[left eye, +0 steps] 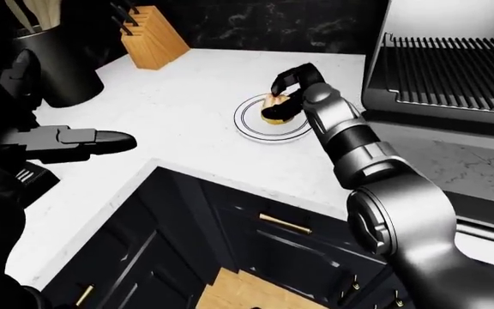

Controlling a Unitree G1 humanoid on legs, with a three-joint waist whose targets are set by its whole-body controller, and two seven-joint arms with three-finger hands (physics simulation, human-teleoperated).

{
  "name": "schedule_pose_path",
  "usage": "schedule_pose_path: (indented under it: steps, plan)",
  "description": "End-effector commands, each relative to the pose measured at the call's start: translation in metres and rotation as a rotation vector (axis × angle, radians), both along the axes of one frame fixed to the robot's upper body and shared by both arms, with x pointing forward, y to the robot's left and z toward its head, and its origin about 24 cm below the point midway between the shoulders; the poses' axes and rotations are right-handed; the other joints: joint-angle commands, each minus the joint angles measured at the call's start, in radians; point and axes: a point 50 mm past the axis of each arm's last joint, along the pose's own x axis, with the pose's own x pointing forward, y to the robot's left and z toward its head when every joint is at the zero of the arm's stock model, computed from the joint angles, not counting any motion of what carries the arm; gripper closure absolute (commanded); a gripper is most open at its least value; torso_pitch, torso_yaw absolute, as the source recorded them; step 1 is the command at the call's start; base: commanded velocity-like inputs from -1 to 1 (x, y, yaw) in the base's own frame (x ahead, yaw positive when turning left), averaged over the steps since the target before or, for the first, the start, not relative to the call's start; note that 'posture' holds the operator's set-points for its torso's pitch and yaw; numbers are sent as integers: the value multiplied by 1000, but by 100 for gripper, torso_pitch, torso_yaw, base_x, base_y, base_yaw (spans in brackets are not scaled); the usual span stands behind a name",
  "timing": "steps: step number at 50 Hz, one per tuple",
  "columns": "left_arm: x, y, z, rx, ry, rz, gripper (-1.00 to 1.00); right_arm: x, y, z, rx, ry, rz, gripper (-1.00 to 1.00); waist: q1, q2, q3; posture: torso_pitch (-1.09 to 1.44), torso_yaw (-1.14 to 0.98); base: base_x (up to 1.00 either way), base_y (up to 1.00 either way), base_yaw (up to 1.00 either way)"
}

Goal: Pick the bread from the rack and place it on the plate on the counter.

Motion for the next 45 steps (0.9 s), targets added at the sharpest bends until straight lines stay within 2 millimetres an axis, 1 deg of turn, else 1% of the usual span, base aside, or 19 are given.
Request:
schedule_pose_path:
  steps: [1,5,6,9,15,19,20,21,23,24,25,33,37,45]
  plan:
    - [-6,1,11,19,-70,17,-100,1,5,31,2,-117,20,81,1,1,-27,0,69,0,0,0]
    - [-6,1,11,19,-68,18,-100,1,5,30,-6,-117,21,70,1,1,-27,0,69,0,0,0]
    - [-6,1,11,18,-69,17,-100,1,5,30,-14,-119,24,60,1,1,-28,0,69,0,0,0]
    - [-5,1,10,18,-67,18,-100,1,5,28,-23,-123,27,38,2,1,-28,0,69,0,0,0]
    - [-7,2,10,18,-69,21,-100,1,6,28,-26,-120,33,-19,2,1,-28,0,69,0,0,0]
    - [-8,2,10,18,-70,21,-100,1,6,28,-28,-121,37,-42,1,1,-28,0,69,0,0,0]
    - [-8,2,10,17,-70,21,-100,1,6,29,-28,-123,37,-51,1,1,-28,0,69,0,0,0]
    - [-8,3,10,18,-70,21,-100,1,6,29,-28,-124,37,-53,1,1,-28,0,69,0,0,0]
    - [-7,2,10,19,-69,23,-100,1,6,29,-30,-124,40,-79,2,1,-28,0,69,0,0,0]
    - [-7,2,11,18,-72,21,-100,1,6,30,-31,-124,39,-84,2,1,-28,0,69,0,0,0]
    - [-7,2,12,20,-72,22,-100,1,6,30,-31,-124,40,-100,2,1,-28,0,69,0,0,0]
    - [-6,1,15,20,-76,19,-100,1,7,36,-32,-132,46,-100,2,1,-28,0,69,0,0,0]
    - [-6,1,16,22,-78,19,-100,0,8,44,-28,-149,51,-100,2,1,-28,0,69,0,0,0]
    - [-4,0,13,28,-69,16,-100,-5,19,79,-12,-228,90,-100,1,1,-25,0,69,0,0,0]
